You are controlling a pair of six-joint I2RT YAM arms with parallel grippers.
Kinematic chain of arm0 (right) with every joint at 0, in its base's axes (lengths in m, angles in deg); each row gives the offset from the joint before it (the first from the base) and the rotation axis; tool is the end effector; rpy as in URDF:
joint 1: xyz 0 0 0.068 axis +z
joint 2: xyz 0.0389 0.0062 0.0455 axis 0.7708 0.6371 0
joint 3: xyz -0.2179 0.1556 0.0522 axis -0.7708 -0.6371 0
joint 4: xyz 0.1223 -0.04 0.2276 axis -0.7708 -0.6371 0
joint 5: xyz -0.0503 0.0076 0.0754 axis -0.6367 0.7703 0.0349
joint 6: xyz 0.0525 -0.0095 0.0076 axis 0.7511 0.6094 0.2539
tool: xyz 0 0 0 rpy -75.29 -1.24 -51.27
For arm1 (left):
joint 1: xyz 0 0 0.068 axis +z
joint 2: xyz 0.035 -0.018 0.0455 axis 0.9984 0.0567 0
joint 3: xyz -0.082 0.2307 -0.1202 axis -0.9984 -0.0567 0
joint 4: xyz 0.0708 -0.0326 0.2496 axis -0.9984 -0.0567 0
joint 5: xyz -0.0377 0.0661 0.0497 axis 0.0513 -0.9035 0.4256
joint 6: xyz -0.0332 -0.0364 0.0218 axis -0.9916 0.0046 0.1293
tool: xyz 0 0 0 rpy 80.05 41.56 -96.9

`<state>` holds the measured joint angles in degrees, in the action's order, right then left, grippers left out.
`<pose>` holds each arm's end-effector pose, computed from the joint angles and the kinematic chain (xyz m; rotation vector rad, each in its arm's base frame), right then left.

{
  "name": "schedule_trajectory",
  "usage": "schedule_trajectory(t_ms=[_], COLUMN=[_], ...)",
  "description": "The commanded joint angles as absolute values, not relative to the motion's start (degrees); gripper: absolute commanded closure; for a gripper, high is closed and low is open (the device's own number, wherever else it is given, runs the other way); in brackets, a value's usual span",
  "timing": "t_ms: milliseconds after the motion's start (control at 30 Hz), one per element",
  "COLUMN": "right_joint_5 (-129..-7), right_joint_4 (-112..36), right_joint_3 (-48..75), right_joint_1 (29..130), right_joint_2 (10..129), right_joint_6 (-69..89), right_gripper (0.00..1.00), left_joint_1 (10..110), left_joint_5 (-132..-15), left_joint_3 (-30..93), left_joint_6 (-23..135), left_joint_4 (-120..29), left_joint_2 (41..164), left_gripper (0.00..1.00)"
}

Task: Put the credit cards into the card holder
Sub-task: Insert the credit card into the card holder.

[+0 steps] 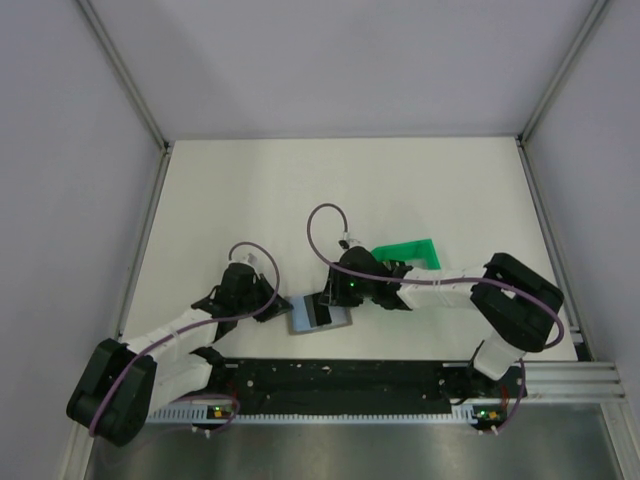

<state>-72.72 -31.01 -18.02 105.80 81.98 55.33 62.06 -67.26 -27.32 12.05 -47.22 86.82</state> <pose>0.1811 0.2650 0.1557 -0.0997 2.5345 0.9221 0.1551 -0.0811 0.1278 -0.5507 2.5051 -0.9126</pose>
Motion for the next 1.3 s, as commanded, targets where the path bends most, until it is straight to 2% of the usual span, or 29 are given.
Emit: schedule_trajectory(t_ms=[0,1267], right_joint_5=[-73.0,-64.74], right_joint_4=[-35.55,-30.11], right_joint_3=[-15.43,-10.77], right_joint_1=[107.29,109.84], right_joint_2=[82.46,87.21], right_joint_6=[52.56,53.0], right_gripper=[0.63,0.67], left_joint_1=[61.96,61.96], left_joint_5=[-68.6,-68.34], left_joint_3=[-27.81,-27.89], left_joint_6=[13.7,13.35], left_joint_4=[-48.86,-48.77], left_joint_2=[86.6,86.33], left_gripper=[1.0,1.0])
